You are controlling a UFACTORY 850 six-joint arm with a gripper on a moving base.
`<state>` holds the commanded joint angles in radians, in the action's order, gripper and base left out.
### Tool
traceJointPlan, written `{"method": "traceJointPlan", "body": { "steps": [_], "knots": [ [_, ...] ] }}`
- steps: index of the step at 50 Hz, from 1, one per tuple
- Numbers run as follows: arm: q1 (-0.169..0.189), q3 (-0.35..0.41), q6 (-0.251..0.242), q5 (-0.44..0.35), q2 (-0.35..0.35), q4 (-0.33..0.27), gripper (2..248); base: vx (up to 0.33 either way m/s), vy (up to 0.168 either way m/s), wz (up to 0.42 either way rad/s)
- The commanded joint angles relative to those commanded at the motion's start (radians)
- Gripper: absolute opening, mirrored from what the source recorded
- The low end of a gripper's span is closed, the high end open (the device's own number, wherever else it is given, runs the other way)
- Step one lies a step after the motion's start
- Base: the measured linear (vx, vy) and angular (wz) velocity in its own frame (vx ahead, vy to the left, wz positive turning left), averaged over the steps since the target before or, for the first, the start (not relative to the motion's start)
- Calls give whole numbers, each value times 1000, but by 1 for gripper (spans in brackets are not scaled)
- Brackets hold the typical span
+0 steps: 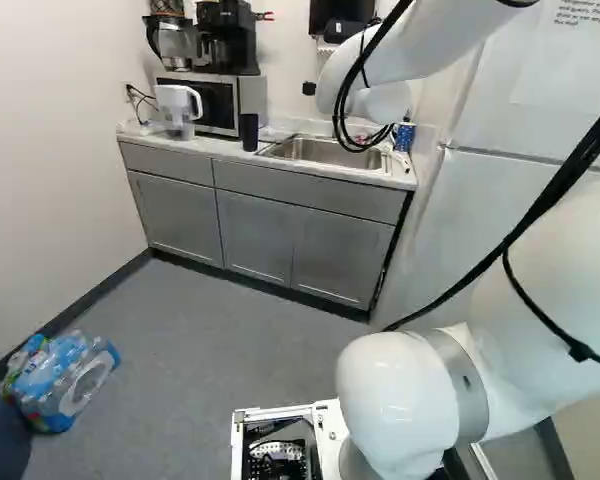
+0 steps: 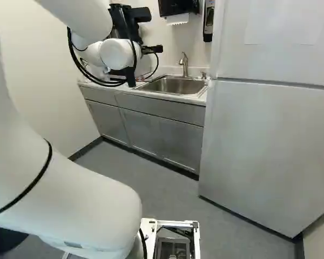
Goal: Rinse the cup and place it in the tray
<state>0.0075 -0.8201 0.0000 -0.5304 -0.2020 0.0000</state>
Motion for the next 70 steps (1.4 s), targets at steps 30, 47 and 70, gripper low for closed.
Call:
{"method": "traceJointPlan", "body": {
  "steps": [30,47,70],
  "knots": [
    [0,0,0,0,0,0,247,149,-2,154],
    [0,0,0,0,0,0,247,155,-19,32],
    [0,0,0,0,0,0,247,158,-1,-7]
  ]
}}
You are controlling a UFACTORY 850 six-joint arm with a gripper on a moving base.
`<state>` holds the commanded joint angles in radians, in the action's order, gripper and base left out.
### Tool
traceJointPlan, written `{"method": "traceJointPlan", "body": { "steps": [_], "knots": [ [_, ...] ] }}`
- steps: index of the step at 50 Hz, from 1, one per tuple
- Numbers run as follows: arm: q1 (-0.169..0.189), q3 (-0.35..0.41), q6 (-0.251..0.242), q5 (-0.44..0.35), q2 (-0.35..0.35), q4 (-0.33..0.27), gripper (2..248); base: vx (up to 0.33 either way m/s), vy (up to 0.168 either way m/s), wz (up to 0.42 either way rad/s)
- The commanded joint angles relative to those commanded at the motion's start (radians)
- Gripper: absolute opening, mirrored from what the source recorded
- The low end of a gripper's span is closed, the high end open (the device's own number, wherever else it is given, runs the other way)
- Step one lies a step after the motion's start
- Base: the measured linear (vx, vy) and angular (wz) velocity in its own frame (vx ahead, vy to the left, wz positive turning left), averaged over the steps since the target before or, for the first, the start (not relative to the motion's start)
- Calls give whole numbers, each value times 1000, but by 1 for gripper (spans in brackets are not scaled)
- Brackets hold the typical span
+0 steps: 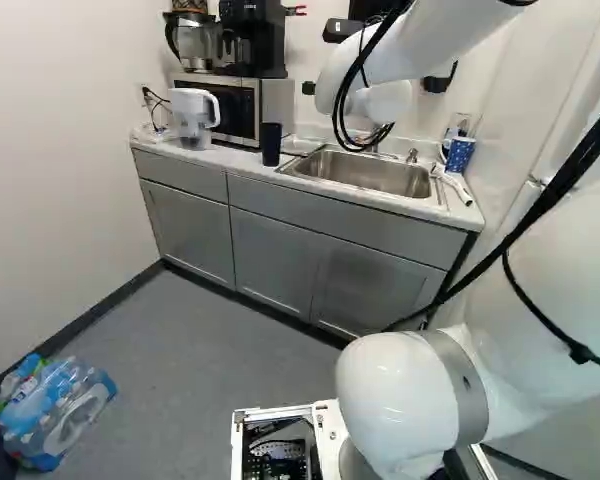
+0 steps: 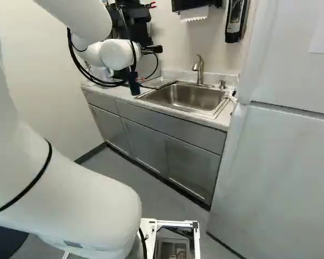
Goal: Rinse the cup and place it in the tray
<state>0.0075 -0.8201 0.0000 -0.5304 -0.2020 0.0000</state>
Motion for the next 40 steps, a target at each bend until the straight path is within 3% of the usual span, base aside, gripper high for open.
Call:
{"method": "traceJointPlan", "body": {
  "steps": [11,40],
  "knots": [
    [0,0,0,0,0,0,247,150,-1,-6],
    [0,0,0,0,0,0,247,131,-28,-156]
  ]
}}
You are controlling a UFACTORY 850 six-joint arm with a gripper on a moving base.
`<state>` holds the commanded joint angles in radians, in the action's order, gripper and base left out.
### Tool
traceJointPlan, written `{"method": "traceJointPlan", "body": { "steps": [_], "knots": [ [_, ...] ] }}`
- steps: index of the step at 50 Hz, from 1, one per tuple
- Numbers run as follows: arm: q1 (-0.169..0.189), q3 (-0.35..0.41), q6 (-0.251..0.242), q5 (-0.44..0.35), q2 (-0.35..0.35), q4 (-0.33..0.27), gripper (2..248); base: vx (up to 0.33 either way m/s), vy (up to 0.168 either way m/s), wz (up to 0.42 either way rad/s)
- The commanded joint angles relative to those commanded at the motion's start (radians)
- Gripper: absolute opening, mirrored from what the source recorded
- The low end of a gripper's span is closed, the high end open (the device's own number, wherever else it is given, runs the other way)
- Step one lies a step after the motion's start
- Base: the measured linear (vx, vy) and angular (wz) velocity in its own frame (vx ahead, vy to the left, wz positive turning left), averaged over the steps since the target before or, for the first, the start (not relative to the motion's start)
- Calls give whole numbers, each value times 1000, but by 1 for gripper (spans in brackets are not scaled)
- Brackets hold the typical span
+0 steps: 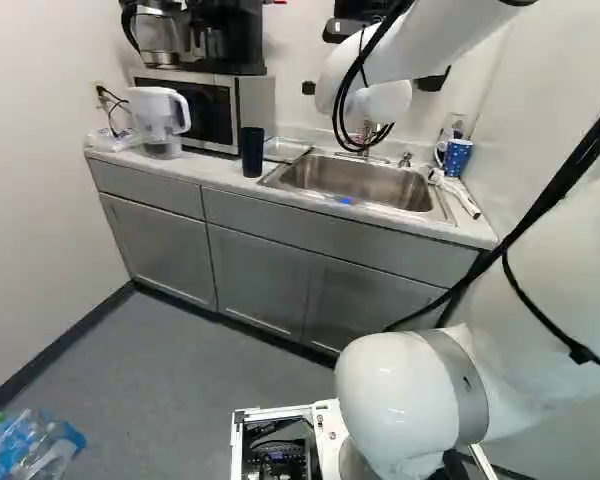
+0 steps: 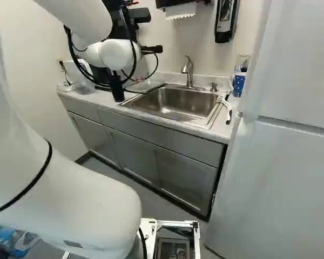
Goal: Rinse the cup and place it in the tray
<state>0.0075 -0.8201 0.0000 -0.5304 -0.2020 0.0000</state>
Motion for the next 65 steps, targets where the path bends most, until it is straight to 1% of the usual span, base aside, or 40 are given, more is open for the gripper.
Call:
{"method": "traceJointPlan", "body": {
  "steps": [26,44,51,65],
  "knots": [
    [0,0,0,0,0,0,247,95,0,-9],
    [0,-3,0,0,3,0,247,-1,0,1],
    [5,-19,0,0,21,0,247,0,0,0],
    [28,-78,0,0,85,6,247,0,0,0]
  ]
}}
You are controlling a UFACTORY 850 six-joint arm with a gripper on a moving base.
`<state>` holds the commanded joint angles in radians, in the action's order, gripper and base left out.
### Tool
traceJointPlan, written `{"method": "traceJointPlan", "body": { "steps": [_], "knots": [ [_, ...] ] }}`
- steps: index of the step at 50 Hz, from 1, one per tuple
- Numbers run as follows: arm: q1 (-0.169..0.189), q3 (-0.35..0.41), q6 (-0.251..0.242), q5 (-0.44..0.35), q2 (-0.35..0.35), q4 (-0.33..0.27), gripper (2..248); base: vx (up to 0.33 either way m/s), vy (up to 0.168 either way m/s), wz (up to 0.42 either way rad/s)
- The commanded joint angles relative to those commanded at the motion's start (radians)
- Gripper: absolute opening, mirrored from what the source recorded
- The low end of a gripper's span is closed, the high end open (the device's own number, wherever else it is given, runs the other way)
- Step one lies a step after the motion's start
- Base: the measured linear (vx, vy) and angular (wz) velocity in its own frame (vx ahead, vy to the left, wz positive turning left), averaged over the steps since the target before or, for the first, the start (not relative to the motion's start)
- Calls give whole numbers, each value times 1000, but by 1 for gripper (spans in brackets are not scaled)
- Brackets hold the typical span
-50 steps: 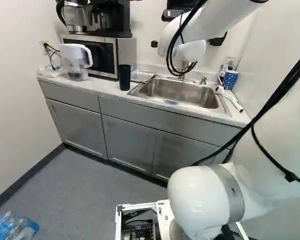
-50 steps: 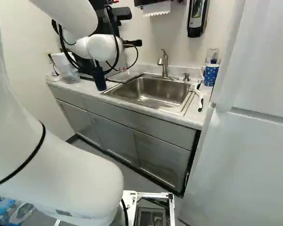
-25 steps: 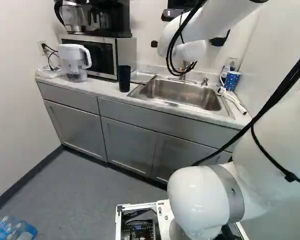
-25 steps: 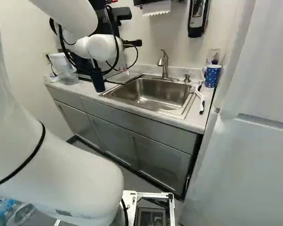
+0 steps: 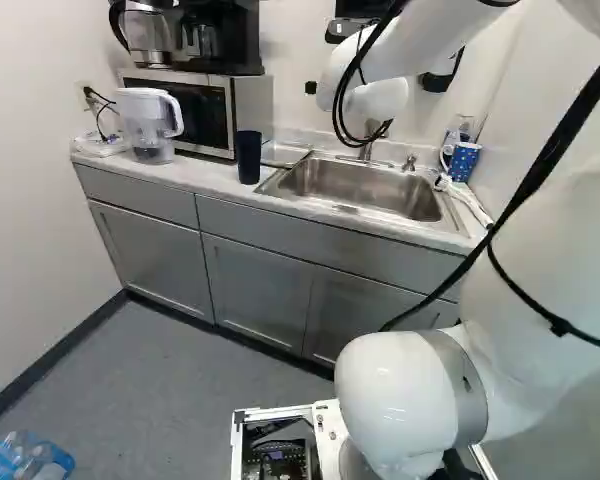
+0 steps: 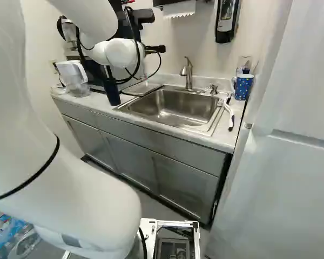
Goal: Rinse the cup and place it in the tray
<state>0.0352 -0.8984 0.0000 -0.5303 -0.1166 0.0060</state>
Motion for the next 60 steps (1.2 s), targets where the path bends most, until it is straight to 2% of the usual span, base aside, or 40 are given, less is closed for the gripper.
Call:
{"method": "traceJointPlan", "body": {
  "steps": [23,60],
  "knots": [
    [39,-113,0,25,117,41,247,0,0,0],
    [87,-297,0,144,293,113,247,0,0,0]
  ]
}}
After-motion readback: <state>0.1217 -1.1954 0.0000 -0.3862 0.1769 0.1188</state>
